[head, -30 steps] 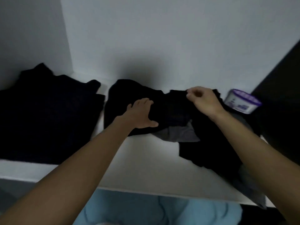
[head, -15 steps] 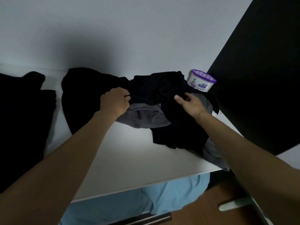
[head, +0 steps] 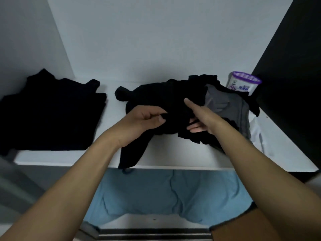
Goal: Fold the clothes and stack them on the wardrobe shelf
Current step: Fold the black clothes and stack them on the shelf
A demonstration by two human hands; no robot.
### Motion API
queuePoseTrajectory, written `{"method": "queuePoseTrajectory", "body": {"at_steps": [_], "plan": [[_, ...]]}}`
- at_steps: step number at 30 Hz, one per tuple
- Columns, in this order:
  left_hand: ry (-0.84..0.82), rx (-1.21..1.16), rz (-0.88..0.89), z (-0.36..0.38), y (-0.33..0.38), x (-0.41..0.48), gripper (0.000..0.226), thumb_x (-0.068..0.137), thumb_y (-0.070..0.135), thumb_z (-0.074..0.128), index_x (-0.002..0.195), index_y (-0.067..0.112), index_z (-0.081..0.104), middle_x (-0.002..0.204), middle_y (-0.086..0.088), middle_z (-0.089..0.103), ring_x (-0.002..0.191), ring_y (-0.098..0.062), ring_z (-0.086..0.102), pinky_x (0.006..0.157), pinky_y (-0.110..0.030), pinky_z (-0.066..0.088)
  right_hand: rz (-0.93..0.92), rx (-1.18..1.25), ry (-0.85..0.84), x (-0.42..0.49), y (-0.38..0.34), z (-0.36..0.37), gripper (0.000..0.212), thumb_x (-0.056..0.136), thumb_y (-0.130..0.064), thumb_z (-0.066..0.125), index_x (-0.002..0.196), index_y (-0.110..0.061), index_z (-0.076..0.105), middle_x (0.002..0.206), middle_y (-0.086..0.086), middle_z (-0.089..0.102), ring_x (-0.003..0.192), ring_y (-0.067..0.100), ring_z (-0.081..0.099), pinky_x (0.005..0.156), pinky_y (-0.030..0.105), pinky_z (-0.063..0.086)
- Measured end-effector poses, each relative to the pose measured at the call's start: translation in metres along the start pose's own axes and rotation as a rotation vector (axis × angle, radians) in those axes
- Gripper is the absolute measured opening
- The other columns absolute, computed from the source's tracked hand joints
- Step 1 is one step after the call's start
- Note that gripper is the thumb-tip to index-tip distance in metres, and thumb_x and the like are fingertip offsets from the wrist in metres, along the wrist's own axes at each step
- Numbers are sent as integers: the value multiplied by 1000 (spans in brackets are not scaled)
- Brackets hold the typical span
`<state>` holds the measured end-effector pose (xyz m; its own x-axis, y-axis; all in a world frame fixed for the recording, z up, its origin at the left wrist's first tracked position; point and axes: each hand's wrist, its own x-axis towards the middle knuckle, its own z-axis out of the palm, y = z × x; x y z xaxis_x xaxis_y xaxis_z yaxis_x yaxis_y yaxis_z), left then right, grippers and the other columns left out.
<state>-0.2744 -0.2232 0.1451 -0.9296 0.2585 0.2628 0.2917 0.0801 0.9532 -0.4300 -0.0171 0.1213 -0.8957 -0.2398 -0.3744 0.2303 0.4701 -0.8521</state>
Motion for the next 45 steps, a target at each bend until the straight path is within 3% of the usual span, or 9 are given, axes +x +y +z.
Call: {"method": "queuePoseTrajectory", "body": {"at_steps": [6,10,14,20,24,28,31,35,45], "plan": [[-258,69,-296,62,-8,-49,19,95,18,62,105,23,77,101,4,75,95,-7,67,84,-17,49,-253,185,-69,-40,47,13,20,93,-8,57,73,-12,60,58,-2,63,54,15,62,45,17,43],[257,231,-416,103,-22,-65,31,82,55,67,97,29,74,96,9,76,94,-4,69,84,-27,52,-448,317,-10,-80,84,-11,23,92,-16,55,69,-21,57,64,1,56,60,14,53,54,23,41],[393,-346,-679,133,-32,-57,72,72,73,64,123,23,62,115,-1,74,102,-21,72,84,-45,59,-611,-20,-169,-134,124,-16,32,97,-14,54,67,-23,52,53,-17,46,51,-4,42,48,14,33],[681,-328,-562,201,-57,-49,15,97,10,58,87,15,68,76,-1,74,63,-10,71,51,-21,52,-400,-304,-426,-183,199,-13,23,94,-11,62,75,-23,62,67,-14,61,63,-5,56,61,13,42],[602,-446,-452,212,-58,-71,30,99,9,55,83,24,76,95,-2,78,88,-14,74,69,-25,58,-128,96,-63,-194,221,-38,4,91,-33,68,93,-36,69,93,-15,71,94,2,65,80,15,52],[558,-482,-446,220,-50,-102,17,99,9,57,103,14,73,101,-6,77,91,-17,74,70,-26,58,105,554,-229,-208,216,-29,60,69,-76,64,112,-35,70,109,-3,75,104,18,70,91,44,54],[570,-555,-462,224,-45,-135,17,98,8,57,111,7,68,99,-7,77,87,-17,74,68,-27,58,56,650,-370,-231,209,10,51,84,-57,68,126,-27,67,119,2,73,111,21,69,92,39,56],[500,-529,-554,213,-56,-202,20,99,14,56,114,7,67,104,-9,76,93,-23,74,73,-33,60,-99,846,-117,-271,216,53,30,92,-12,67,122,-16,67,116,11,73,107,24,71,81,30,59],[-29,-98,-1119,260,-125,-341,21,101,22,51,88,14,65,63,2,74,62,-13,73,67,-30,56,-119,714,-13,-382,240,63,34,87,0,62,119,-11,67,113,12,74,105,27,71,79,31,59]]}}
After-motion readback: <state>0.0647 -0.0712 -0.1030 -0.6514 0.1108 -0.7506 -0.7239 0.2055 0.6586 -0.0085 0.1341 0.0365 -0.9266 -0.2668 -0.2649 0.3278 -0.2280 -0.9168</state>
